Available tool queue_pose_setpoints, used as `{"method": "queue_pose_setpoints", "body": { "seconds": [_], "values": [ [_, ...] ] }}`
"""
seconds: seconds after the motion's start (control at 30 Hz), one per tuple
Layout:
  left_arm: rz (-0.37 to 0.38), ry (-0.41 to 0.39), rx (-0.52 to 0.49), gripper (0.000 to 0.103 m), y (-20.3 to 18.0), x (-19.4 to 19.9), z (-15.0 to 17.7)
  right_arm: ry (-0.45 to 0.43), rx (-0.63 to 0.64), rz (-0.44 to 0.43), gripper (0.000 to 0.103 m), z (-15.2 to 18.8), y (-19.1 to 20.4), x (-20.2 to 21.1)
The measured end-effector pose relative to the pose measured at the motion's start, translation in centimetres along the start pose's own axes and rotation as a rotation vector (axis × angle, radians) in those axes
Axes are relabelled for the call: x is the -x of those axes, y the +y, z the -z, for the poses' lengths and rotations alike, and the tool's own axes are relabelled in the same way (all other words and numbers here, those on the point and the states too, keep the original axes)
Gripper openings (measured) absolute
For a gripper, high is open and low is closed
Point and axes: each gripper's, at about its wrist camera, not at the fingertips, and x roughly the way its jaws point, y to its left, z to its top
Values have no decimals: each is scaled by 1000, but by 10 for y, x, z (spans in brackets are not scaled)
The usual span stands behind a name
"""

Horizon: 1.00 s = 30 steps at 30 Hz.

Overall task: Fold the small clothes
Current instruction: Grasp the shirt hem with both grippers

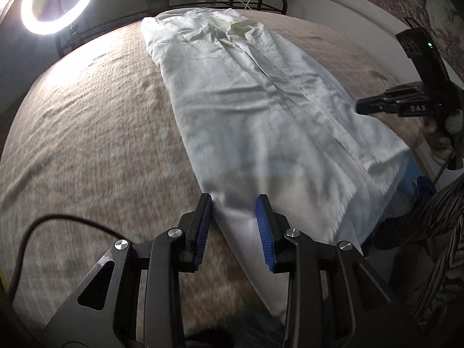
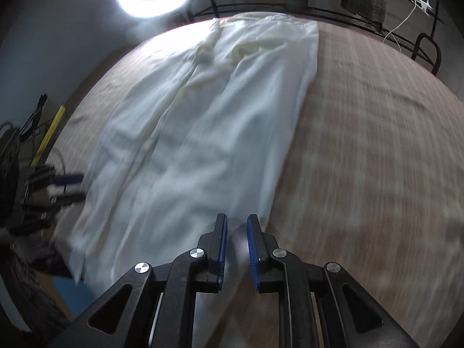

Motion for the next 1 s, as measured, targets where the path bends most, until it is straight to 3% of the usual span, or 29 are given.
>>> {"method": "queue_pose_setpoints", "body": {
  "seconds": [0.13,0.23,0.27,0.3,0.37,0.53,0.67,0.77,0.87,0.97,1.0],
  "values": [
    [4,-5,-14,34,-7,15,19,1,-29,-31,16,41,6,17],
    [10,5,14,36,-7,28,27,52,-4,-44,19,64,13,28],
    [26,2,47,38,-4,33,29,55,10,-30,22,69,14,34],
    [50,5,95,47,1,36,30,51,3,-36,31,72,13,38],
    [108,7,210,58,14,41,33,16,-64,-91,35,77,4,52],
    [258,74,439,58,36,27,40,-21,-262,-273,37,78,-29,51],
    [319,85,475,57,33,23,41,20,-328,-360,37,87,-36,32],
    [331,99,448,57,24,19,39,31,-335,-423,37,86,-31,21],
    [303,108,390,44,14,18,36,48,-330,-476,34,88,-24,18],
    [297,112,401,15,15,16,35,64,-310,-479,24,90,-14,18],
    [307,109,417,12,18,16,35,64,-312,-481,17,89,-13,17]
  ]
}}
